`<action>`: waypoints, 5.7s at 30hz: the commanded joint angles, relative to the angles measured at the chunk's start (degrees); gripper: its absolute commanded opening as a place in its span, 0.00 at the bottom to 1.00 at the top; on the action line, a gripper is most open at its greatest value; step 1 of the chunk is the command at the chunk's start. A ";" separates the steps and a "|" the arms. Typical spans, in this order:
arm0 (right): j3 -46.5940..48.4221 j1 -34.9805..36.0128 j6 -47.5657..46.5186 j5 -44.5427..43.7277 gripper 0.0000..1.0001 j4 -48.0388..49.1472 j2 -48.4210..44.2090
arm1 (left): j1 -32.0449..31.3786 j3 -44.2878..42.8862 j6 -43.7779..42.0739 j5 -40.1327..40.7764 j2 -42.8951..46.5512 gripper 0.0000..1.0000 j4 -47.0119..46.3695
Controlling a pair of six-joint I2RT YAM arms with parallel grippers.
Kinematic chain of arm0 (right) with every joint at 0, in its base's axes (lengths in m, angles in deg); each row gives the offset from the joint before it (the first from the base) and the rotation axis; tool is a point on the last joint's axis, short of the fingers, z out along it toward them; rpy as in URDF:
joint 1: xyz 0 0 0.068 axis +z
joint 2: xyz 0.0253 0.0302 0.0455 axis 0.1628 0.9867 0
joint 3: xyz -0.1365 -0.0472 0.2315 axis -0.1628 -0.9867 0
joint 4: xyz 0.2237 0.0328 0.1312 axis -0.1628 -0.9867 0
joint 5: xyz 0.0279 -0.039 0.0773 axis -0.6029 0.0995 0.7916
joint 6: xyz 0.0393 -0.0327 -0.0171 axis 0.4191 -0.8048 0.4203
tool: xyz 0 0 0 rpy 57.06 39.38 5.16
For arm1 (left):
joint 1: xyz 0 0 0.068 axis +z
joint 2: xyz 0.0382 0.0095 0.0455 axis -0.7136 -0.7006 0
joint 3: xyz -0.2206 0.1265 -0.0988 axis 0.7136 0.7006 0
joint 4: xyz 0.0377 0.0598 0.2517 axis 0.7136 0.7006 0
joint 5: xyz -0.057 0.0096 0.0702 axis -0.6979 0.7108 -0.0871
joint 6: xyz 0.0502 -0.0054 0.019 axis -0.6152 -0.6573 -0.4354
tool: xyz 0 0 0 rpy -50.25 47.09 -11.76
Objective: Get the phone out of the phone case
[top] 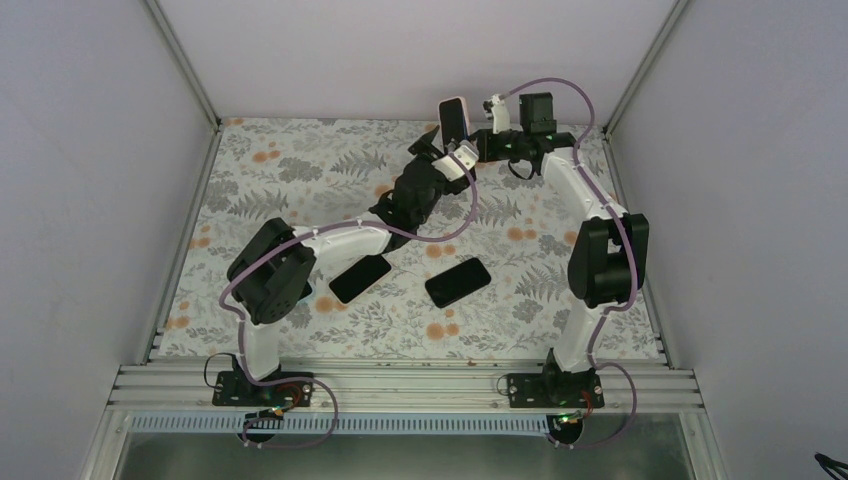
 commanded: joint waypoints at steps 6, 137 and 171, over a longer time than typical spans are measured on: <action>-0.17 0.78 -0.67 0.99 0.04 3.15 -3.53 | 0.12 -1.83 1.88 -2.46 -0.80 0.98 1.81; -23.73 -17.10 -46.91 -10.81 0.05 -36.43 -6.50 | 2.29 36.47 -56.51 14.73 -1.80 0.02 -38.26; -37.13 -6.03 -49.71 -16.26 0.09 -37.89 -25.01 | -2.48 15.68 -24.43 -21.82 11.20 0.30 51.61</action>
